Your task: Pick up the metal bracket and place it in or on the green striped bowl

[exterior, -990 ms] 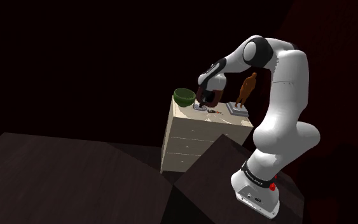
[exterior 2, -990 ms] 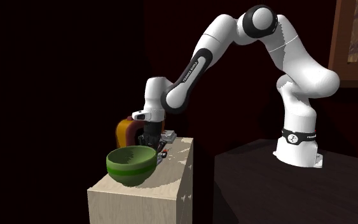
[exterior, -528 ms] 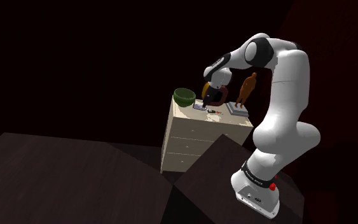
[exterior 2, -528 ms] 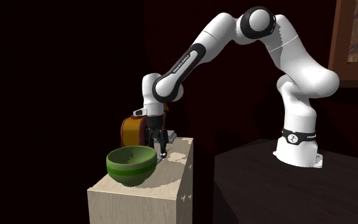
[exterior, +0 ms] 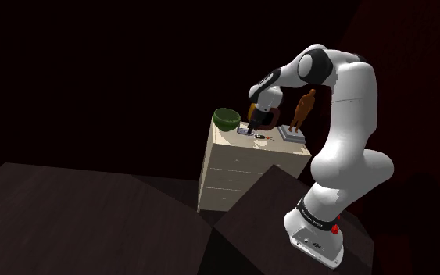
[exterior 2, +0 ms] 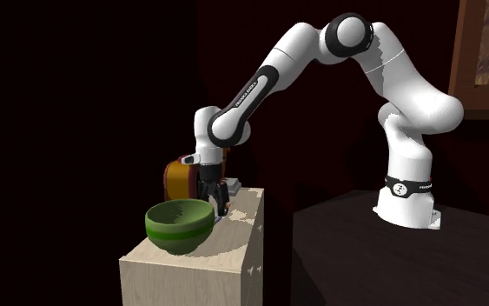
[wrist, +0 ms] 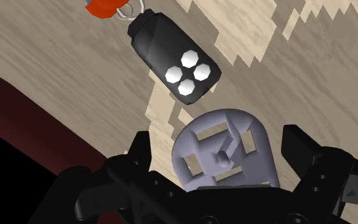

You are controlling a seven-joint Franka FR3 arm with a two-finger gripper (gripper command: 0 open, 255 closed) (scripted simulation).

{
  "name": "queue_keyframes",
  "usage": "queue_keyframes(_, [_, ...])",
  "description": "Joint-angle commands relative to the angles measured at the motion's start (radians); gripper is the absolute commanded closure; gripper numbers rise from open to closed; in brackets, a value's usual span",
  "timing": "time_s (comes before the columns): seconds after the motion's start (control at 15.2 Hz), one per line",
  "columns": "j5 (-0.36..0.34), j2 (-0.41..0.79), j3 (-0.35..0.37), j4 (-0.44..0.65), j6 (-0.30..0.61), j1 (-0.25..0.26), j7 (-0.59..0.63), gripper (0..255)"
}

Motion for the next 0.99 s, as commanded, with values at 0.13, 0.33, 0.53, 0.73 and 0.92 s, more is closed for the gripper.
queue_keyframes(0.13, [0.000, 0.013, 0.000, -0.001, -0.005, -0.002, 0.000, 0])
queue_keyframes(0.33, [0.000, 0.015, 0.001, 0.002, -0.006, 0.000, 0.003, 255])
queue_keyframes(0.53, [0.000, 0.019, 0.001, 0.002, -0.003, 0.000, 0.002, 255])
queue_keyframes(0.73, [-0.001, 0.015, 0.000, 0.001, -0.006, -0.002, 0.000, 255])
queue_keyframes(0.92, [-0.003, 0.002, -0.001, -0.004, -0.014, -0.001, 0.002, 255])
